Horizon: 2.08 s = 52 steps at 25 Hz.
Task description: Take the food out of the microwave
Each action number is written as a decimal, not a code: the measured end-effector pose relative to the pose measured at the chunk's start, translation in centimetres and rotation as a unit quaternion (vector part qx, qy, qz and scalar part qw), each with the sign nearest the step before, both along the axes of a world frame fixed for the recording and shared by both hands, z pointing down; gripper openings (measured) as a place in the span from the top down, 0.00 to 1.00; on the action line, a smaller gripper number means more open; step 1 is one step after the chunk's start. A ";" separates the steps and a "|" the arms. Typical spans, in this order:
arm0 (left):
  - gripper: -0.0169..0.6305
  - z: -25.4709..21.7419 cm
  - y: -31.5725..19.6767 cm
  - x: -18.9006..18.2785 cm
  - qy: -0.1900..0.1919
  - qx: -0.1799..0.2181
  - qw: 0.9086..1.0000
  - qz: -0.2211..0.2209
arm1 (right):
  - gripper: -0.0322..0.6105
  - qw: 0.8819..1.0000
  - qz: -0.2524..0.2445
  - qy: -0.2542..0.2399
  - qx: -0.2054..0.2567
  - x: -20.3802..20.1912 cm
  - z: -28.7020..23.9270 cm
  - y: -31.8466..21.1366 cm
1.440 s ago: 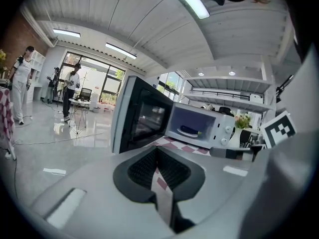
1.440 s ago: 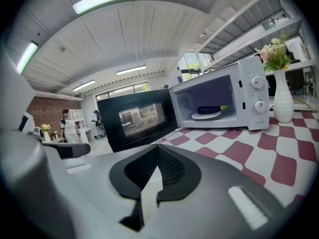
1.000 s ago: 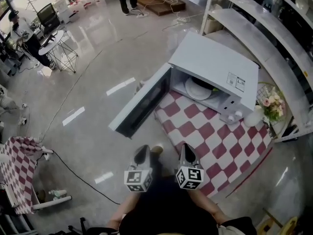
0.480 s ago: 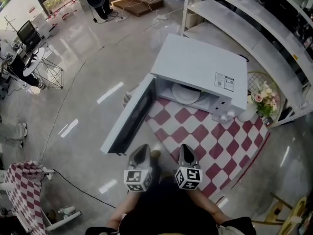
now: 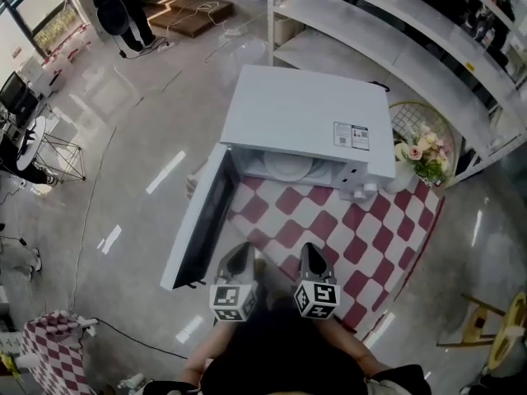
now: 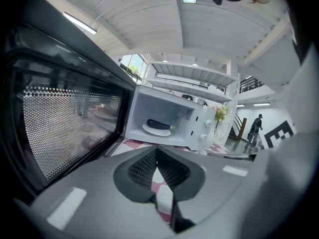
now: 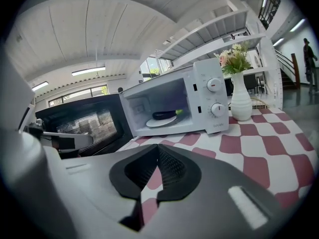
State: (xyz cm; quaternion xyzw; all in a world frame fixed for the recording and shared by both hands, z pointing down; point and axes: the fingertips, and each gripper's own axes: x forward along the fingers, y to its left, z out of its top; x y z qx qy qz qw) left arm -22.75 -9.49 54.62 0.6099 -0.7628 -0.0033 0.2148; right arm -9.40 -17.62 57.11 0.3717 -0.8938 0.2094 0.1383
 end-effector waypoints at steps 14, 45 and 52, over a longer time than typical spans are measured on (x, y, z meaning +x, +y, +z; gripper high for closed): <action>0.96 0.5 -3.8 0.5 0.019 0.004 0.997 0.079 | 0.95 0.997 0.073 0.018 0.009 1.3 -0.2 -1.5; 0.96 -0.1 -7.1 0.9 0.057 0.023 0.986 0.157 | 0.95 0.972 0.229 0.029 0.034 7.7 -2.1 -1.0; 0.96 -0.5 -8.6 1.0 0.089 0.036 0.983 0.155 | 0.95 0.971 0.235 0.032 0.036 9.2 -2.4 -1.1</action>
